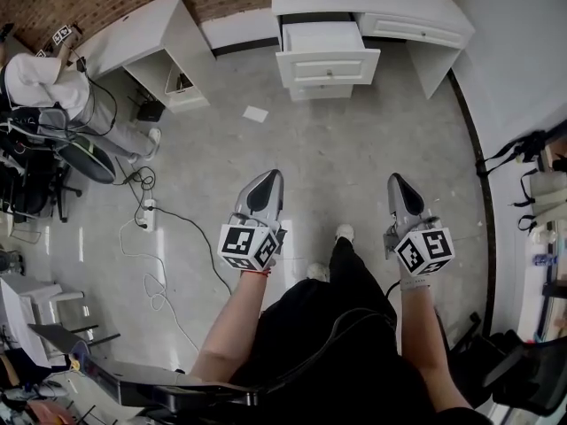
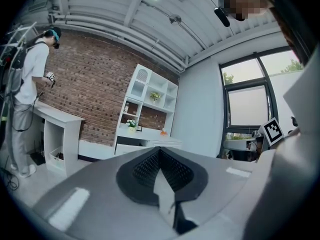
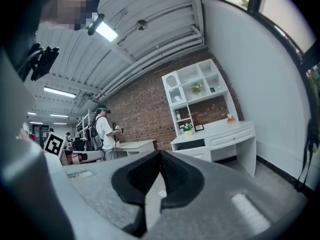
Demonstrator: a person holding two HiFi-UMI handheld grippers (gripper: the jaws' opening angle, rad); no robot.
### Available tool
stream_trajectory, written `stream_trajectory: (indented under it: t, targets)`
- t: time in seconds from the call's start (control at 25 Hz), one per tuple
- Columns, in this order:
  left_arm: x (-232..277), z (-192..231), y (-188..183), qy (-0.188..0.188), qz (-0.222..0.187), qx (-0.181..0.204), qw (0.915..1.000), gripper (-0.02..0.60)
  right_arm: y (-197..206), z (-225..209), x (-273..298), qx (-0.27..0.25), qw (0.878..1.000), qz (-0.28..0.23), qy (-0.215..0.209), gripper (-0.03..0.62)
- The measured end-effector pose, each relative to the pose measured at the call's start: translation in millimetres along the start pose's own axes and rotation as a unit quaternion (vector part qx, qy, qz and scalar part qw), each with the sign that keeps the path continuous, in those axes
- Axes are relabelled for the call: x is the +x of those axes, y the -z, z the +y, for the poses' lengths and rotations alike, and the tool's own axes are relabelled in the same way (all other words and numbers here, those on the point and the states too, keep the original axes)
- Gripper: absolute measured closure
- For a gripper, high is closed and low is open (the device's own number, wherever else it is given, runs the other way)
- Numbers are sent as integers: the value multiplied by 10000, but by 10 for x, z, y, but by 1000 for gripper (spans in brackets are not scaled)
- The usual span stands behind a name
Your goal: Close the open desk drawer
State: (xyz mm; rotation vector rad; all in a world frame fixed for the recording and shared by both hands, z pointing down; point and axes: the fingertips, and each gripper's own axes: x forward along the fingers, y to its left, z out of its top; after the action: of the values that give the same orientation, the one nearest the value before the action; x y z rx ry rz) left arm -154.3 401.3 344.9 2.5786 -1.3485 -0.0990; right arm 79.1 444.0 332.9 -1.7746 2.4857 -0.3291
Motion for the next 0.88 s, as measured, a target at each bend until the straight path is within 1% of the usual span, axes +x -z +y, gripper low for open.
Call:
stream_trajectory:
  t: [0.12, 0.4, 0.6, 0.88]
  targets:
    - [134, 97, 40, -44, 39, -23, 10000, 580, 41, -103, 158, 45, 10000, 26, 3, 594]
    - [509, 402, -77, -190, -35, -14, 9998, 580, 54, -280, 740, 161, 9998, 72, -118, 594]
    - [925, 508, -77, -239, 37, -43, 9997, 580, -3, -485, 1173, 171, 9993, 115, -305, 594]
    - [1488, 666, -114, -344, 152, -75, 9993, 580, -77, -849, 1733, 257, 9986, 239, -407, 594]
